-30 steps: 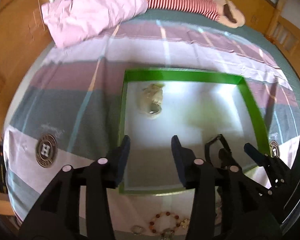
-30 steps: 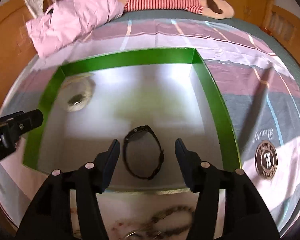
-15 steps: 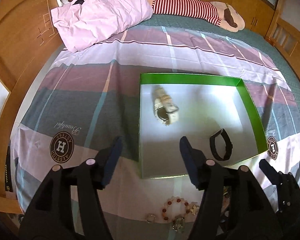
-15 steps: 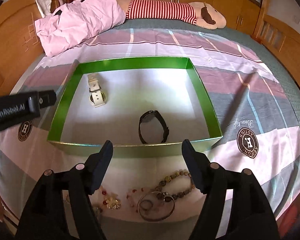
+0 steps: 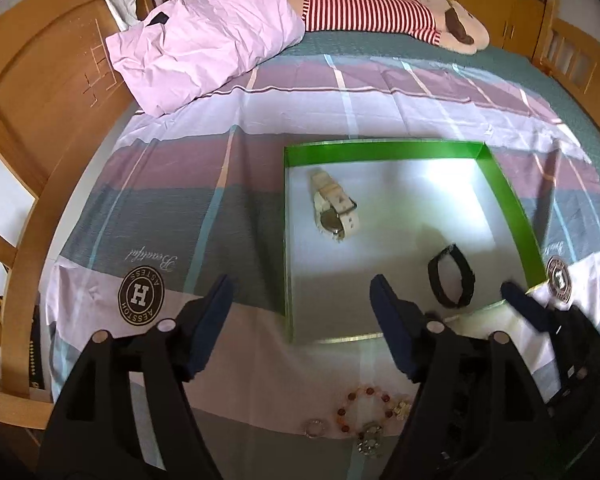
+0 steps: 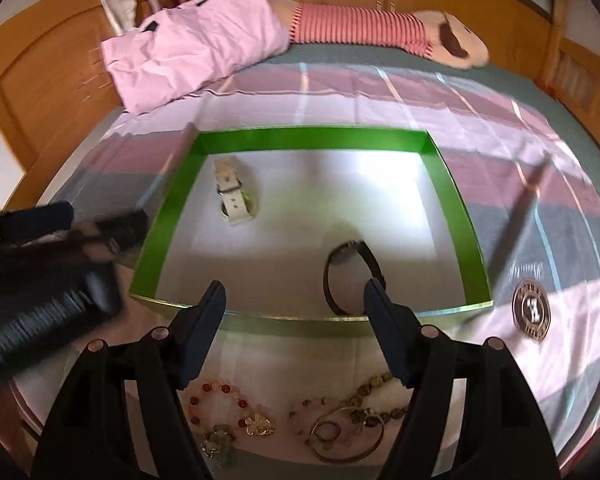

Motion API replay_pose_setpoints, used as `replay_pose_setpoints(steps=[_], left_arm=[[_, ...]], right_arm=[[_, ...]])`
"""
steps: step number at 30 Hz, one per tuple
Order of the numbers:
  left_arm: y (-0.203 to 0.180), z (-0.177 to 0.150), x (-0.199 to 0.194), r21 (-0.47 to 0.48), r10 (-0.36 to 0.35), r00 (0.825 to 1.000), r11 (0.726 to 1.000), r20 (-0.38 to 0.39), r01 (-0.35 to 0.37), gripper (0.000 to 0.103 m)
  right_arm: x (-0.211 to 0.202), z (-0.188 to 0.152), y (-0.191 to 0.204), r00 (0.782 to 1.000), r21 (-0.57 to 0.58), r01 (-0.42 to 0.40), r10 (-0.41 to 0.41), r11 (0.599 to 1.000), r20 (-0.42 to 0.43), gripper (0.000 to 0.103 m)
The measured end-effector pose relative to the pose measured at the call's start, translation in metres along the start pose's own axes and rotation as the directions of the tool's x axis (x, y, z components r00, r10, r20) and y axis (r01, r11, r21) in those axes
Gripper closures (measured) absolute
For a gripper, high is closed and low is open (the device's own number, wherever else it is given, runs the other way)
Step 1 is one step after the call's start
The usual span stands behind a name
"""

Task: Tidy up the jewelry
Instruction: 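Lift both open grippers out of the green box, then grasp the red bead bracelet with the left gripper while the right gripper grasps the wooden bead bracelet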

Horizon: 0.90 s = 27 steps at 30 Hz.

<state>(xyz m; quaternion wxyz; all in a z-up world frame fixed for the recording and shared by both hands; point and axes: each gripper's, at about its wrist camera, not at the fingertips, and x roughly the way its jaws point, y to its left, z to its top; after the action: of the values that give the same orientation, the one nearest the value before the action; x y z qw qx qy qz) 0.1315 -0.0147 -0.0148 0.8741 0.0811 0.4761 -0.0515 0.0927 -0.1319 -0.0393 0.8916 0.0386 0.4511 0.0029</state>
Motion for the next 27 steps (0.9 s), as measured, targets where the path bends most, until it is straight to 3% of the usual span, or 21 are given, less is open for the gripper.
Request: replay_pose_setpoints(steps=[2,6,10,13,15,16,20,21,23,24,27], left_arm=[[0.001,-0.008,-0.002,-0.014,-0.007,1.000,1.000,-0.006,0.007,0.028],[0.013,-0.017,-0.008,-0.102,-0.111,0.994,0.989,-0.020,0.108,0.027],[0.036,-0.020,-0.027,-0.177,-0.216,0.975,0.959,0.053,0.222,0.026],[0.052,-0.026,-0.038,-0.187,-0.181,0.977,0.962,0.110,0.200,0.021],[0.057,-0.033,-0.039,-0.158,-0.150,0.983,0.973,0.110,0.166,0.019],[0.057,-0.036,-0.037,-0.142,-0.147,0.984,0.977,0.098,0.160,0.019],[0.050,-0.057,-0.019,-0.085,-0.198,0.980,0.977,0.005,0.198,0.019],[0.045,-0.062,-0.012,-0.076,-0.208,0.978,0.976,-0.032,0.205,0.020],[0.037,-0.069,-0.002,-0.060,-0.223,0.972,0.974,-0.080,0.218,0.035],[0.031,-0.071,0.002,-0.051,-0.228,0.968,0.973,-0.104,0.223,0.044],[0.011,-0.079,0.017,-0.004,-0.230,0.959,0.973,-0.167,0.232,0.045]], right_arm=[[-0.005,0.002,-0.003,1.000,-0.022,-0.026,0.026,0.999,0.000,0.031],[-0.019,-0.003,-0.009,0.999,-0.111,-0.036,0.040,0.993,0.035,0.020],[-0.026,-0.017,-0.028,0.997,-0.141,-0.050,0.057,0.989,0.046,0.019],[-0.018,-0.032,-0.054,0.992,-0.074,-0.129,0.129,0.989,-0.001,0.019],[-0.010,-0.037,-0.063,0.996,-0.043,-0.078,0.076,0.996,-0.056,0.019],[-0.005,-0.038,-0.067,0.994,-0.034,-0.050,0.047,0.998,-0.096,0.019],[0.000,-0.043,-0.072,0.974,0.000,-0.130,0.127,0.992,-0.187,0.019],[0.001,-0.046,-0.071,0.973,-0.016,-0.127,0.122,0.992,-0.197,0.027],[0.005,-0.051,-0.067,0.972,-0.065,-0.105,0.089,0.992,-0.216,0.047],[0.010,-0.056,-0.067,0.969,-0.083,-0.100,0.079,0.991,-0.234,0.049],[0.023,-0.067,-0.073,0.956,-0.082,-0.090,0.064,0.993,-0.285,0.053]])
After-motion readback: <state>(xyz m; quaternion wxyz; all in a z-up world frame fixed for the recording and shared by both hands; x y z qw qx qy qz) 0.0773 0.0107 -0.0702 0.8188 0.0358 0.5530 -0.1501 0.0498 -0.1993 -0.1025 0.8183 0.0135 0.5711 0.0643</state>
